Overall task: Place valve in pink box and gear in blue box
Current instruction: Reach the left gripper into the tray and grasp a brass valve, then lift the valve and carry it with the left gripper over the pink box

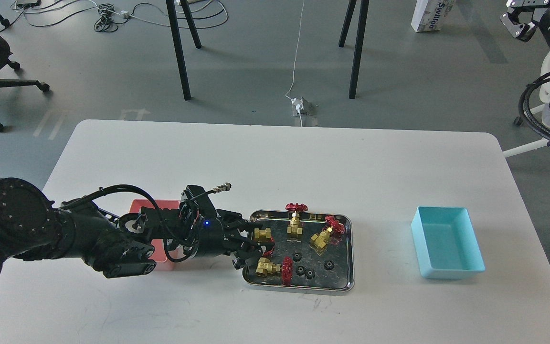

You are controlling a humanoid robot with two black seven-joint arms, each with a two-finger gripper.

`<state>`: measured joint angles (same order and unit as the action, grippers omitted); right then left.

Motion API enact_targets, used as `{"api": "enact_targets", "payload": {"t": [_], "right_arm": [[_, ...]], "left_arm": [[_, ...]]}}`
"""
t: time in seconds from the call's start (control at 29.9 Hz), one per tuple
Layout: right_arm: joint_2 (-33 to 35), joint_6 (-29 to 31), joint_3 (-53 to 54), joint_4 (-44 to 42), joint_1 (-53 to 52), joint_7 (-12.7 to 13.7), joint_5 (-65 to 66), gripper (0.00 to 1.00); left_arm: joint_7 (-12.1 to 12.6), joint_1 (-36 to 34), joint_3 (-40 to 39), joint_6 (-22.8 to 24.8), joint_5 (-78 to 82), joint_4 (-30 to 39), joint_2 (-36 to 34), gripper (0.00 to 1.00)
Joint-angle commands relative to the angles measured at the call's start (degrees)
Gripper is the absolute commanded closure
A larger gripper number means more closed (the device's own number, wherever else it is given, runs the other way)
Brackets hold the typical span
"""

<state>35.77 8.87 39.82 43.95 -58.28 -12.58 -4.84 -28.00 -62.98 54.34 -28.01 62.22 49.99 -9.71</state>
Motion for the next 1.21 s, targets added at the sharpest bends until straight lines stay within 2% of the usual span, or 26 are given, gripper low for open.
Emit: {"api": "enact_targets", "payload": {"t": [0.0,0.3,0.44,0.9,1.04,1.17], "right_arm": [[0.0,0.0,0.08,0.0,0.01,0.01,0.0,0.01],[0.09,0.0,0.08,0.0,0.45,0.01,0.0,0.01],[0.18,0.0,0.08,-0.09,0.54,0.01,0.0,0.01],[0.62,0.0,0.44,0.09,0.19,0.09,0.0,0.01],[0.79,-0.17,0.61,2.79,-0.17,0.09,-0.09,0.01],[1.58,-1.66,0.26,8.08,-1.66,0.09,-0.09,0.01]], "left_arm": [[0.0,0.05,-0.03,0.01,0.01,-0.16,-0.04,0.43],[0.0,-0.04,-0.03,0.01,0.36,-0.07,0.05,0.68],[0.0,-0.3,-0.11,0.01,0.36,0.45,-0.04,0.87],[0.0,-2.93,-4.24,0.01,0.19,5.11,-2.32,0.88],[0.0,-4.96,-7.49,0.01,0.19,8.97,-5.74,0.88],[0.0,-6.1,-11.27,0.01,0.62,13.88,-13.38,0.88]]}}
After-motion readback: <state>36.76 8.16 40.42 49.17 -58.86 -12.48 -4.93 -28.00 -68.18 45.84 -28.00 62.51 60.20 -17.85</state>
